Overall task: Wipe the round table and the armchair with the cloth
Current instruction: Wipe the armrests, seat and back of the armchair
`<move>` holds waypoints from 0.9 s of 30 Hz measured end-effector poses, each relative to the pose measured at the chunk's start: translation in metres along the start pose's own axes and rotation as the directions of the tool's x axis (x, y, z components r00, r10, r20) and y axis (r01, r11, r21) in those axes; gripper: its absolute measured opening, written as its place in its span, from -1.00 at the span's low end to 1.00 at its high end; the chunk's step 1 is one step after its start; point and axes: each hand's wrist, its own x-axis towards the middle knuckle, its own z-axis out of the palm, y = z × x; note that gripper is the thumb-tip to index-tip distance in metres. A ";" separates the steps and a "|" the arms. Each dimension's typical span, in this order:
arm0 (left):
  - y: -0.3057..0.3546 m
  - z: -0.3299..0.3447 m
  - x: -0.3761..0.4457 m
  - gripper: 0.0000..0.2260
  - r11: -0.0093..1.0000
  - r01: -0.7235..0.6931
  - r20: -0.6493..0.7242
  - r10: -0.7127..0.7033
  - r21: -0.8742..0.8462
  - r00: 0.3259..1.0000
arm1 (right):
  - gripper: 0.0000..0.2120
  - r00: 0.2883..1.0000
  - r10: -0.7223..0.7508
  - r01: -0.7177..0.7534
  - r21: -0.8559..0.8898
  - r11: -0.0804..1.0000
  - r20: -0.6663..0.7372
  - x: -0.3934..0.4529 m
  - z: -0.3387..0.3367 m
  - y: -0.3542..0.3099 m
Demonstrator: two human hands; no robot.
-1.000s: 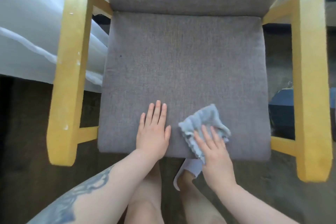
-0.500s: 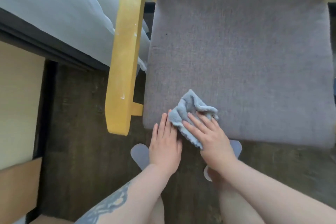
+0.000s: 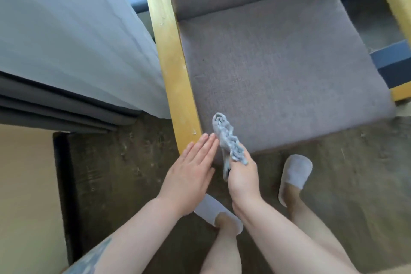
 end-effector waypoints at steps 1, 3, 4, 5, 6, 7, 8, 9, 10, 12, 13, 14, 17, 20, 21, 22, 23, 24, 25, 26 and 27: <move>-0.008 0.003 -0.006 -0.50 0.998 -0.038 0.018 0.037 0.044 0.999 | -0.69 0.998 -0.036 0.037 0.005 0.999 -0.056 -0.001 0.006 -0.006; -0.018 0.007 -0.012 -0.49 0.994 -0.076 0.038 0.074 0.082 0.997 | -0.61 0.973 -0.221 0.208 -0.152 0.966 -0.073 0.001 0.008 -0.021; -0.016 0.007 -0.014 -0.50 0.995 -0.071 0.065 0.066 0.070 0.996 | -0.56 0.917 -0.397 0.390 -0.292 0.873 0.037 0.002 0.009 -0.027; -0.013 0.006 -0.013 -0.52 0.995 -0.065 0.084 0.059 0.076 0.995 | -0.52 0.802 -0.546 0.595 -0.412 0.690 0.242 0.003 0.011 -0.031; -0.007 0.006 -0.010 -0.56 0.993 -0.039 0.125 0.024 0.116 0.992 | -0.50 0.622 -0.607 0.781 -0.449 0.435 0.495 0.008 0.013 -0.030; -0.002 0.006 -0.010 -0.58 0.989 0.004 0.182 -0.031 0.148 0.983 | -0.48 0.410 -0.546 0.908 -0.383 0.170 0.730 0.016 0.013 -0.025; 0.000 0.006 -0.009 -0.60 0.987 0.025 0.178 -0.053 0.157 0.983 | -0.46 0.247 -0.411 0.961 -0.276 -0.012 0.878 0.030 0.011 -0.023; -0.002 0.006 -0.010 -0.61 0.989 0.024 0.123 -0.042 0.144 0.992 | -0.43 0.202 -0.276 0.969 -0.232 -0.082 0.940 0.043 0.011 -0.028; -0.007 0.009 -0.012 -0.60 0.996 -0.004 0.059 -0.001 0.089 0.998 | -0.39 0.257 -0.206 0.960 -0.274 -0.059 0.944 0.058 0.011 -0.036; -0.015 0.014 -0.013 -0.49 0.997 -0.067 0.015 0.066 0.041 0.998 | -0.38 0.475 -0.273 0.879 -0.468 0.093 0.837 0.082 0.011 -0.052; -0.018 0.014 -0.014 -0.45 0.995 -0.083 -0.005 0.084 0.056 0.996 | -0.39 0.555 -0.313 0.829 -0.544 0.133 0.771 0.087 0.010 -0.054; -0.018 0.013 -0.014 -0.44 0.995 -0.083 -0.009 0.083 0.052 0.996 | -0.40 0.582 -0.349 0.808 -0.572 0.142 0.735 0.088 0.006 -0.050; -0.015 0.011 -0.011 -0.50 0.997 -0.066 -0.010 0.066 0.046 0.998 | -0.48 0.479 -0.358 0.875 -0.467 0.125 0.801 0.069 -0.011 -0.034; -0.011 0.014 -0.013 -0.68 0.991 0.006 -0.109 -0.020 -0.133 0.994 | -0.36 0.351 -0.257 0.936 -0.340 0.085 0.901 0.065 -0.001 -0.046; -0.009 0.013 -0.012 -0.72 0.977 0.056 -0.148 -0.088 -0.207 0.985 | -0.36 0.339 -0.231 0.941 -0.333 0.066 0.912 0.068 0.007 -0.051; -0.006 0.012 -0.010 -0.72 0.957 0.102 -0.175 -0.153 -0.270 0.973 | -0.37 0.354 -0.229 0.935 -0.347 0.069 0.907 0.071 0.014 -0.054; -0.002 0.010 -0.008 -0.71 0.935 0.136 -0.186 -0.205 -0.328 0.961 | -0.38 0.391 -0.252 0.920 -0.376 0.105 0.885 0.071 0.018 -0.052; 0.000 0.010 -0.007 -0.69 0.909 0.155 -0.188 -0.242 -0.387 0.952 | -0.39 0.459 -0.298 0.887 -0.415 0.202 0.837 0.068 0.018 -0.046; 0.001 0.009 -0.005 -0.68 0.884 0.157 -0.197 -0.266 -0.440 0.944 | -0.40 0.562 -0.330 0.821 -0.462 0.335 0.759 0.060 0.016 -0.036; -0.001 0.008 -0.005 -0.66 0.862 0.153 -0.207 -0.282 -0.483 0.937 | -0.42 0.653 -0.344 0.745 -0.491 0.451 0.675 0.046 0.013 -0.024; -0.004 0.007 -0.005 -0.63 0.844 0.151 -0.211 -0.295 -0.514 0.932 | -0.44 0.718 -0.341 0.678 -0.499 0.540 0.606 0.028 0.012 -0.014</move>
